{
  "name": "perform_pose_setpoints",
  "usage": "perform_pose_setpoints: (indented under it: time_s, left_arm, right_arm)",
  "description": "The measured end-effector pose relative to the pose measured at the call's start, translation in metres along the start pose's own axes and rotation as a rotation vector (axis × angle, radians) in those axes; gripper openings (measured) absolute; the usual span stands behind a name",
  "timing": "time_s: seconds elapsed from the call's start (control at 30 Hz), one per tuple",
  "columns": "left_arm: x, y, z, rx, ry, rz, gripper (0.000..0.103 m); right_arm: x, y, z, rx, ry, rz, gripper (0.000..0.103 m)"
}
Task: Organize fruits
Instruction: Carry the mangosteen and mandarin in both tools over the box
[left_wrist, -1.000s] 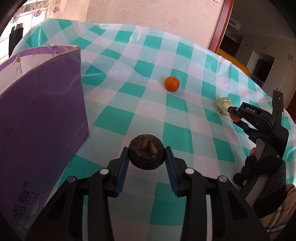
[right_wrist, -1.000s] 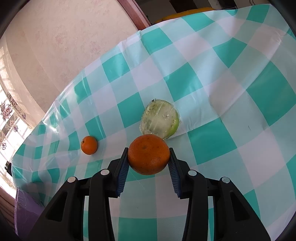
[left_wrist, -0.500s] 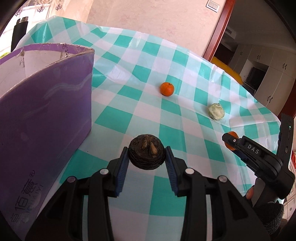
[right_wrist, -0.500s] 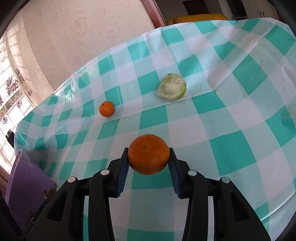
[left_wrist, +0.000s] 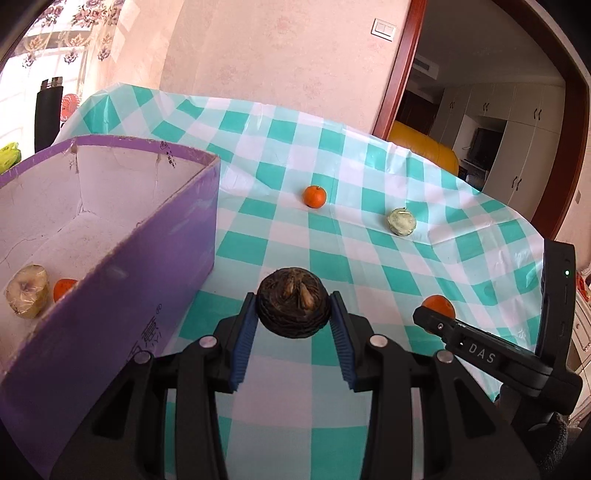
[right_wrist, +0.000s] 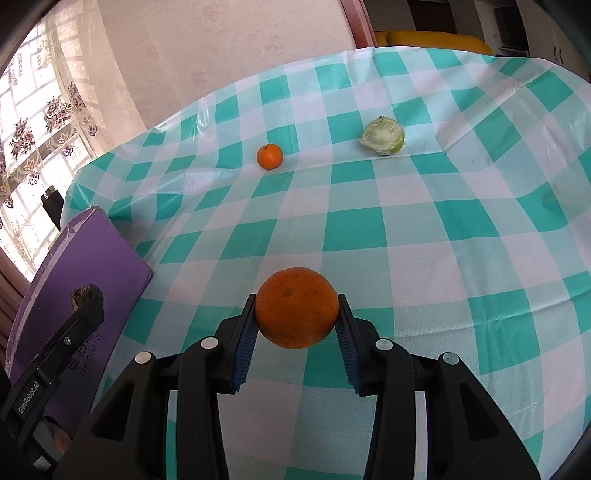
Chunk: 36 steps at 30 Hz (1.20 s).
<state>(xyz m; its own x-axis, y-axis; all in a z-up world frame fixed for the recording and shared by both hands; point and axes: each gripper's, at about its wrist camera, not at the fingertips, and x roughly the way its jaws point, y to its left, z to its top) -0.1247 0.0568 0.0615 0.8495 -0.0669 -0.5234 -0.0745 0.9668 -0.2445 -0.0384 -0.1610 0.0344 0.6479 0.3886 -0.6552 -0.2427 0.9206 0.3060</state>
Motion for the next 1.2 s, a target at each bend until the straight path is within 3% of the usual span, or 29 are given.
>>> perform_pose_setpoints:
  time_s: [0.37,0.67,0.93,1.07,1.2]
  left_arm:
    - [-0.113,0.018,0.032,0.035,-0.25,0.021,0.04]
    - [-0.169,0.081,0.046,-0.033,-0.313,0.147,0.04]
    - [-0.186,0.129,0.051,-0.02,-0.233,0.328,0.04]
    - [-0.176,0.158,0.049,-0.043,-0.123,0.413,0.04]
    - [-0.156,0.187,0.045,-0.063,0.029,0.461,0.04]
  right_arm:
    - [-0.043,0.092,0.012,-0.181,-0.104,0.195,0.041]
    - [-0.053,0.168,0.002,-0.339,-0.097,0.334,0.041]
    - [-0.044,0.237,-0.006,-0.489,-0.064,0.392,0.041]
    - [-0.029,0.267,-0.009,-0.576,-0.018,0.357,0.041]
    - [-0.005,0.291,-0.015,-0.676,0.085,0.305,0.041]
